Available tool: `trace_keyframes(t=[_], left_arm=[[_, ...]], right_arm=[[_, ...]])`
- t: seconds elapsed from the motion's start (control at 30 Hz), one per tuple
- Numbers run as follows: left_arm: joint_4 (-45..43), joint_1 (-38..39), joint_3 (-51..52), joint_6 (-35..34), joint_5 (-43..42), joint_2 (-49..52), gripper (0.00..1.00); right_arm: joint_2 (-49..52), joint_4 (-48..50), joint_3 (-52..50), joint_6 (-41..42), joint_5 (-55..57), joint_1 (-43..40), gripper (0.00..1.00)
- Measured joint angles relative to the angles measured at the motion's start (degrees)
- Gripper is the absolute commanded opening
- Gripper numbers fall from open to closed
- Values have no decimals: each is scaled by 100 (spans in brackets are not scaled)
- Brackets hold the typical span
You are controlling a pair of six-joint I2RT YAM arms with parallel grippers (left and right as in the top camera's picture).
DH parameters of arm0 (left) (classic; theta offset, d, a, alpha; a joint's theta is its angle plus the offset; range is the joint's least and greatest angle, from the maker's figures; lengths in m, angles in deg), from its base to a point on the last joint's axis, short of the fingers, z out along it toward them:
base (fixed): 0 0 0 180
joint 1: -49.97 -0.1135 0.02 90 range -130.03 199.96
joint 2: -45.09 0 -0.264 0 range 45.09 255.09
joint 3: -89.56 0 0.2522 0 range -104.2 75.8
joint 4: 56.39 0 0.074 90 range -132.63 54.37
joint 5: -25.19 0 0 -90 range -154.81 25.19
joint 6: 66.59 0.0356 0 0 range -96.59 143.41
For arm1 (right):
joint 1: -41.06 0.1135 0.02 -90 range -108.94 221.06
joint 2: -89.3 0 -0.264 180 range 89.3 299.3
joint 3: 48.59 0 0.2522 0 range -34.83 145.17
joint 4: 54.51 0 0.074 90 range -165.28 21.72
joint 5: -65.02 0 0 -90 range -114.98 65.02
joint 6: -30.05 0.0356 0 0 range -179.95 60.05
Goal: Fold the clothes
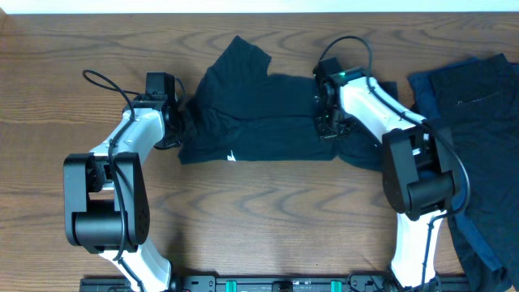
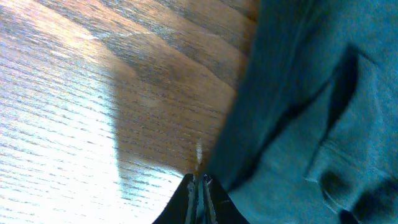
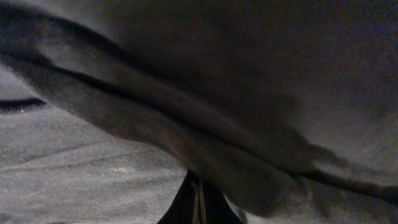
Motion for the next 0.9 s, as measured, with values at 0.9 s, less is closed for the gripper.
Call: trace_keyframes(t=[0.9], left_arm=[[133,551,0,0,-702,74,6]], right_arm=[[0,-120,7,33,-345,-35,17]])
